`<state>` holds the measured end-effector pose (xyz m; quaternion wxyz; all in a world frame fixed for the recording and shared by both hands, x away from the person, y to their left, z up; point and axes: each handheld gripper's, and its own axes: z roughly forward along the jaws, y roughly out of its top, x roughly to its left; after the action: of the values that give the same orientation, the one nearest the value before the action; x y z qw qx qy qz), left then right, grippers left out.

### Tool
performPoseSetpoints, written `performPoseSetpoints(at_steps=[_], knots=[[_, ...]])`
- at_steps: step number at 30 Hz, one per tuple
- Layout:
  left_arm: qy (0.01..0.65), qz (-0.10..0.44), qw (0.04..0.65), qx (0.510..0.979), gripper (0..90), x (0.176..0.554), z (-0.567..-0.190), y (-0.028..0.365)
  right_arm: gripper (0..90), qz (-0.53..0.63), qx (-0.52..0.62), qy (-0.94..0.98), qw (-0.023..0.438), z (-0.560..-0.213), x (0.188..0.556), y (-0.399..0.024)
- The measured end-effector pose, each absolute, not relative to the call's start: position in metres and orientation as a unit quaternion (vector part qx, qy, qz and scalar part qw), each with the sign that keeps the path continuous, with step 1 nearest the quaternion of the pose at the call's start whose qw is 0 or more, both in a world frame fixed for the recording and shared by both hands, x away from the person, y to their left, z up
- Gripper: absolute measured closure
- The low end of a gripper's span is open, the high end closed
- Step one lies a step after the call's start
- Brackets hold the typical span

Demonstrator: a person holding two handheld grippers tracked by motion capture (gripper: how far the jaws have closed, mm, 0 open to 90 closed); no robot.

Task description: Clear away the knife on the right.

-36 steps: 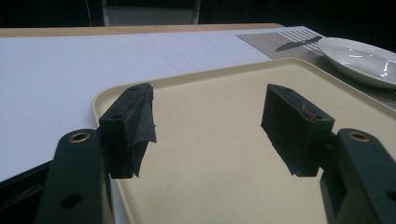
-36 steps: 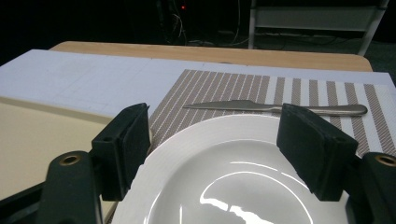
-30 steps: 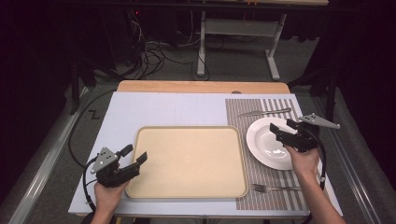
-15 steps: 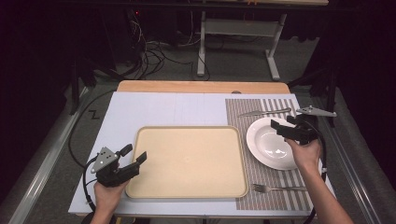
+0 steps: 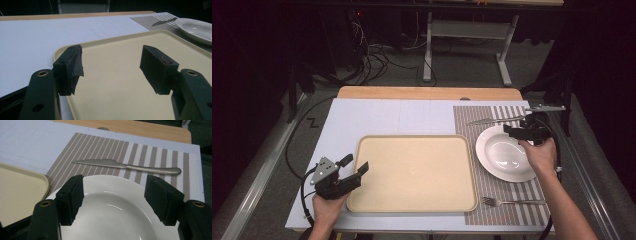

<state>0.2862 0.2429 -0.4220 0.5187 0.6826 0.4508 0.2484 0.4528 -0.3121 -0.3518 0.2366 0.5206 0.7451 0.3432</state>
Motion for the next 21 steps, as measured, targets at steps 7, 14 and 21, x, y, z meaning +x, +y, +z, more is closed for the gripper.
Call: performPoseSetpoints(at_steps=[7,14,21], knots=[[0.451,0.249,0.515,0.685,35.1,0.287,-0.422,0.242,32.8,0.326,0.521,0.752,0.236,-0.35,0.464,-0.315],[0.451,0.251,0.514,0.685,35.1,0.287,-0.423,0.242,32.9,0.317,0.526,0.755,0.23,-0.349,0.472,-0.316],[0.451,0.252,0.513,0.685,35.2,0.288,-0.423,0.242,33.5,0.302,0.528,0.762,0.22,-0.346,0.485,-0.317]])
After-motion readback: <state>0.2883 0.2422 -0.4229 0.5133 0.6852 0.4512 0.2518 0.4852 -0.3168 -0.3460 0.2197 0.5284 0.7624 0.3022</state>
